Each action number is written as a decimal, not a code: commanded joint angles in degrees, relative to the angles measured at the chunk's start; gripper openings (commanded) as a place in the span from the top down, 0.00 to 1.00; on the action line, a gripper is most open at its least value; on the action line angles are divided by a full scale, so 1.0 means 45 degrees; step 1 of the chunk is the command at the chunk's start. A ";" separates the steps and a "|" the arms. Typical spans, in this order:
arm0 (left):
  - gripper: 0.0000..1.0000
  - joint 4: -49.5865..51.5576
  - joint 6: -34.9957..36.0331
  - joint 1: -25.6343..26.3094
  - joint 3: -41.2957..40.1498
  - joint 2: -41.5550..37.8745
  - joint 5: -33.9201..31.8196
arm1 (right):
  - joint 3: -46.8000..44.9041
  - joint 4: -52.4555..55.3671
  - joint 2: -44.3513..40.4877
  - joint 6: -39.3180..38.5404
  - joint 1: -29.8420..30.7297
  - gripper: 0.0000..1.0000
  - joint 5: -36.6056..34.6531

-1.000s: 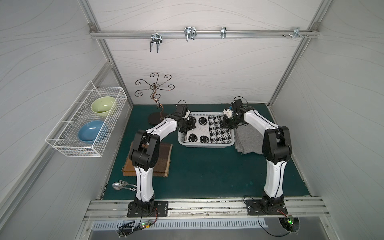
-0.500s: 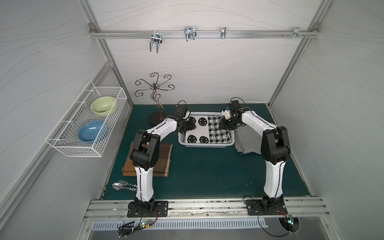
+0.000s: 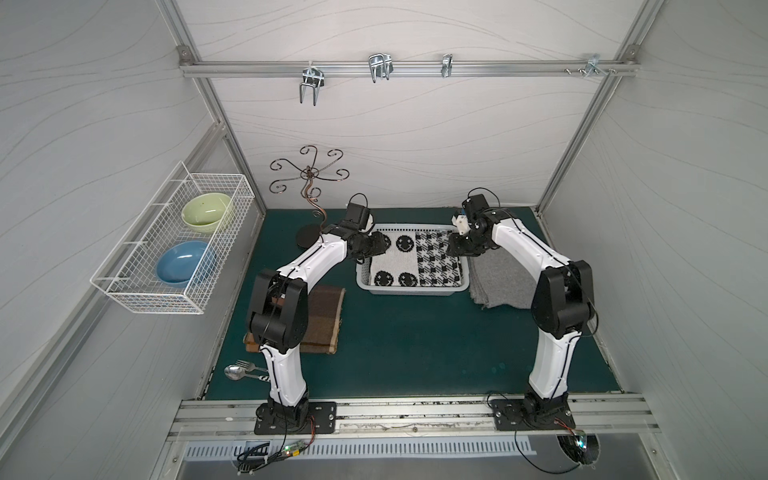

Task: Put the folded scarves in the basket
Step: Place the scarf in the basket.

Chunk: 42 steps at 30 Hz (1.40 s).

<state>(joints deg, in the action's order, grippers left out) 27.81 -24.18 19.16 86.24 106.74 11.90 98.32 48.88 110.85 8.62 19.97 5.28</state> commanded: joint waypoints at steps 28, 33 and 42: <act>0.53 -0.1467 -0.0362 0.0606 -0.1117 -0.0053 0.0489 | 0.0492 -0.0490 0.1389 -0.0122 -0.0075 0.74 0.2116; 0.52 -0.1207 -0.0512 0.0721 -0.1712 -0.1723 0.0554 | -0.0500 -0.0828 -0.0503 0.0520 -0.0333 0.68 0.3321; 0.51 -0.1833 -0.1317 0.1479 -0.5261 -0.5516 0.0769 | -0.3676 -0.0428 -0.4352 0.1278 -0.1320 0.57 0.2041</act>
<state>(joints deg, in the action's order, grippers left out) 21.52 -28.47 23.86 66.37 83.85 14.33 85.60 45.50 94.00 12.56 16.12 16.32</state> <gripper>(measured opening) 0.492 0.419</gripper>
